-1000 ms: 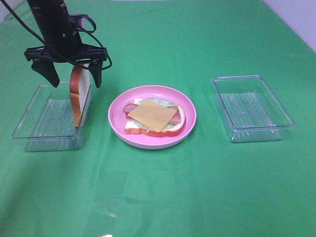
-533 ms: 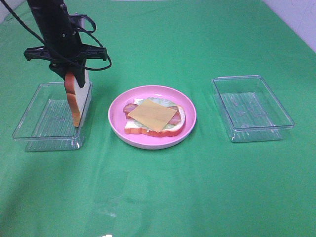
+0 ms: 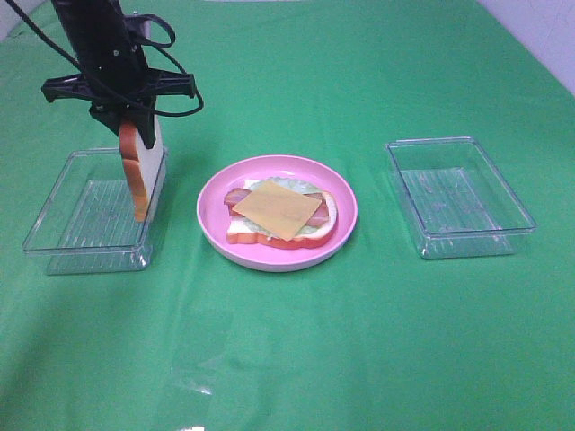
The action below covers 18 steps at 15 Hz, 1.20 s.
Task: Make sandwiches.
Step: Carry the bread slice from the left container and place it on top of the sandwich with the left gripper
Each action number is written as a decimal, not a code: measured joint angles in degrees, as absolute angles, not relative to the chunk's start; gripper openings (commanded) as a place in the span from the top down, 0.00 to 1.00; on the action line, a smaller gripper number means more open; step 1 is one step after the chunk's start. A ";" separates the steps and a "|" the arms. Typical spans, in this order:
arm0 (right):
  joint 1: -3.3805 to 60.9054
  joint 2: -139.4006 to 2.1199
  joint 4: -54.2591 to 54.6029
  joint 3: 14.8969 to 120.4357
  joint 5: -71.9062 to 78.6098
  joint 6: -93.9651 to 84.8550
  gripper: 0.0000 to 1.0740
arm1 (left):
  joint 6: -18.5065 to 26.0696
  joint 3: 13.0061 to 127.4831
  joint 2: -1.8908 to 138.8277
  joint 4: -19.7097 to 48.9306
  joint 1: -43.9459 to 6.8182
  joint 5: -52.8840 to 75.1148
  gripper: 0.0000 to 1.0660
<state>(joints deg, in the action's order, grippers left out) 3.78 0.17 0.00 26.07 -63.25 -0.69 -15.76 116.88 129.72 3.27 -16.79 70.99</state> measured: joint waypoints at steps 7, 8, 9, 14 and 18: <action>3.78 0.17 0.00 26.07 -63.25 -0.69 0.08 | -15.99 117.46 116.83 3.78 -16.79 70.19 0.92; 3.78 0.17 0.00 26.07 -63.25 -0.69 0.08 | -15.99 117.46 115.97 3.72 -16.79 70.19 0.92; 3.78 0.17 0.00 26.07 -63.25 -0.69 0.08 | -15.99 117.46 115.68 3.78 -16.79 70.19 0.92; 3.78 0.17 0.00 26.07 -63.25 -0.69 0.08 | -13.81 117.46 115.74 14.78 -16.79 69.56 0.92; 3.78 0.17 0.00 26.07 -63.25 -0.69 0.08 | -7.68 117.46 118.43 28.76 -16.79 66.18 0.92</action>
